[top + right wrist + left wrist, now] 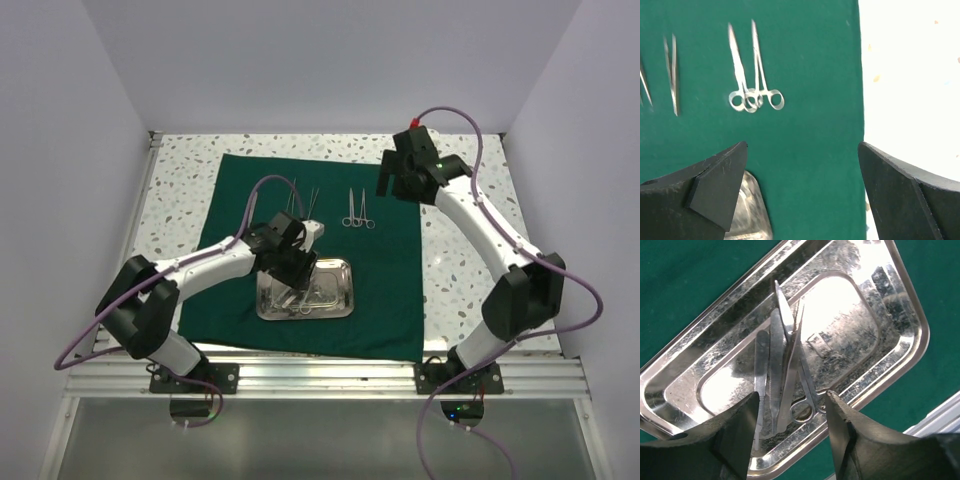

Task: Open and lay out the surgical kit
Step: Pick up the medical item from the container.

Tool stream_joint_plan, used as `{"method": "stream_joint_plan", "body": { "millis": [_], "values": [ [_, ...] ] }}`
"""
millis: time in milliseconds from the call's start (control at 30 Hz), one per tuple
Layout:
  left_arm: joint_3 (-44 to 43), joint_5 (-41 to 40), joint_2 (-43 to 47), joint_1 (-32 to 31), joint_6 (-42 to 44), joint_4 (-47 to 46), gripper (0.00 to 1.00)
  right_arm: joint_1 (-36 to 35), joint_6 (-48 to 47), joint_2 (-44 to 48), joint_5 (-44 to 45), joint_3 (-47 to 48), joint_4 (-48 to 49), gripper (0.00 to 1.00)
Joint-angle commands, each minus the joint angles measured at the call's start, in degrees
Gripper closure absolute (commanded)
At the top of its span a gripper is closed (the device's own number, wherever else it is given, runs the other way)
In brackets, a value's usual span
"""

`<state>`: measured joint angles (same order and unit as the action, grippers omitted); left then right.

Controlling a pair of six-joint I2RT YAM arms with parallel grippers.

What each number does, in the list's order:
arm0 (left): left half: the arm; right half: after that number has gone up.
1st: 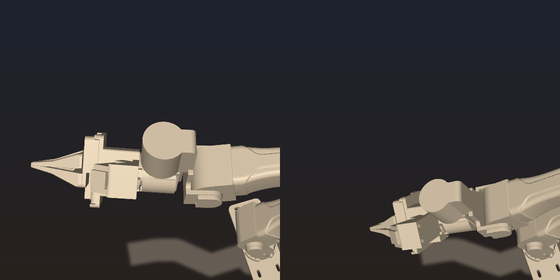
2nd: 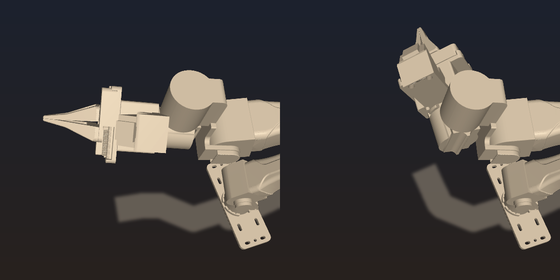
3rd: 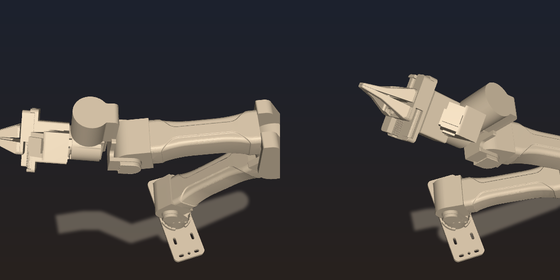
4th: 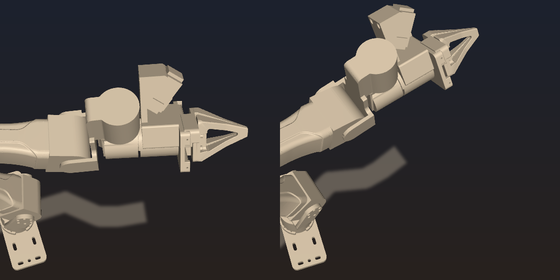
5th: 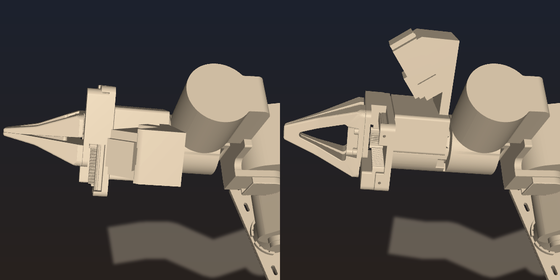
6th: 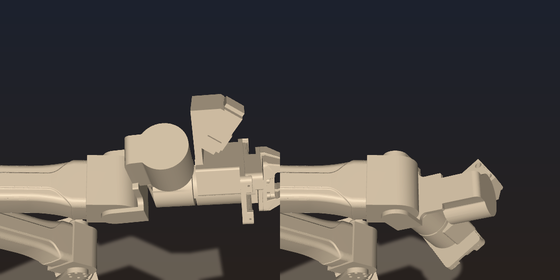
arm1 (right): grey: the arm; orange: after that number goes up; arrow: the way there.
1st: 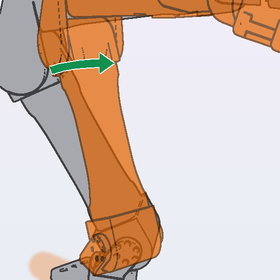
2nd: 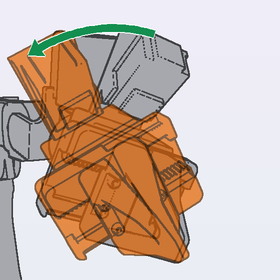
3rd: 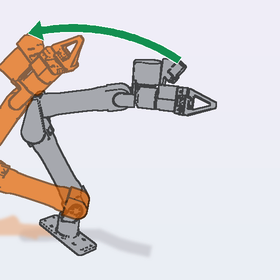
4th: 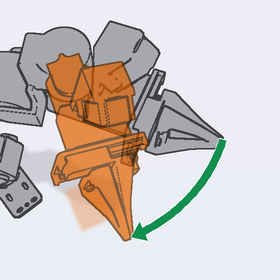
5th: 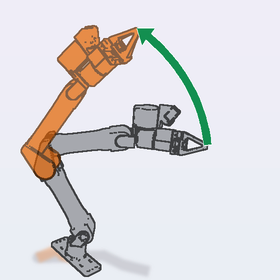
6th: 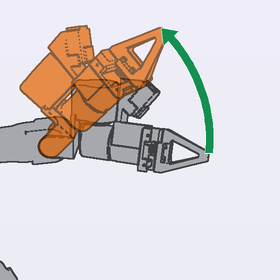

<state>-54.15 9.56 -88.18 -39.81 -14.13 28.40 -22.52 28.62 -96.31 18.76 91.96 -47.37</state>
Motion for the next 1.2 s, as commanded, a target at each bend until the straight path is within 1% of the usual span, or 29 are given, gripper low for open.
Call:
{"method": "stream_joint_plan", "body": {
  "millis": [0, 100, 267, 667, 733, 767, 833, 867, 933, 967, 1133, 1167],
  "values": [
    [0.54, -2.61, -0.4, -0.18, -1.86, -5.2, 0.42, 0.2, 0.03, 3.84, 0.13, -6.61, 0.35, 0.04],
    [0.1, -4.37, -2.16, -0.27, -2.04, -5.64, 0.44, 0.2, 0.03, 6.83, -0.13, -10.3, 0.18, 0.05],
    [-0.78, -3.5, -4.01, -0.61, -1.6, -6.52, 0.47, 0.11, 0.03, 8.6, 0.13, -13.3, -0.09, 0.05],
    [-1.92, -5.16, -7.26, -2.2, -1.69, -6.43, 0.56, 0.2, 0.12, 7.98, -0.22, -13.74, 0.0, 0.06],
    [-1.84, -5.6, -7.79, -2.46, -1.69, -6.08, 0.59, 0.2, 0.21, 7.9, -0.31, -13.92, 0.0, 0.06],
    [-1.84, -6.22, -8.06, -2.72, -1.69, -5.99, 0.64, 0.2, 0.21, 7.89, -0.31, -14.0, 0.09, 0.06],
    [-1.66, -6.75, -8.32, -2.81, -1.69, -5.47, 0.68, 0.2, 0.29, 7.9, -0.31, -14.18, 0.09, 0.06],
    [-1.57, -7.27, -8.5, -2.9, -1.69, -5.46, 0.74, 0.11, 0.29, 7.98, -0.22, -14.44, 0.18, 0.06],
    [-1.48, -7.71, -8.67, -3.08, -1.6, -5.03, 0.78, 0.2, 0.38, 8.16, -0.22, -14.62, 0.27, 0.06],
    [-1.48, -7.89, -8.93, -3.25, -1.51, -4.85, 0.84, 0.11, 0.38, 8.16, -0.13, -14.97, 0.35, 0.06],
    [-1.57, -8.42, -9.9, -3.52, -1.16, -3.88, 0.89, 0.2, 0.56, 8.6, -0.13, -16.02, 0.53, 0.06],
    [-1.49, -8.42, -10.25, -3.52, -1.08, -3.79, 0.92, 0.11, 0.65, 8.6, -0.13, -16.29, 0.62, 0.06]
  ]
}}
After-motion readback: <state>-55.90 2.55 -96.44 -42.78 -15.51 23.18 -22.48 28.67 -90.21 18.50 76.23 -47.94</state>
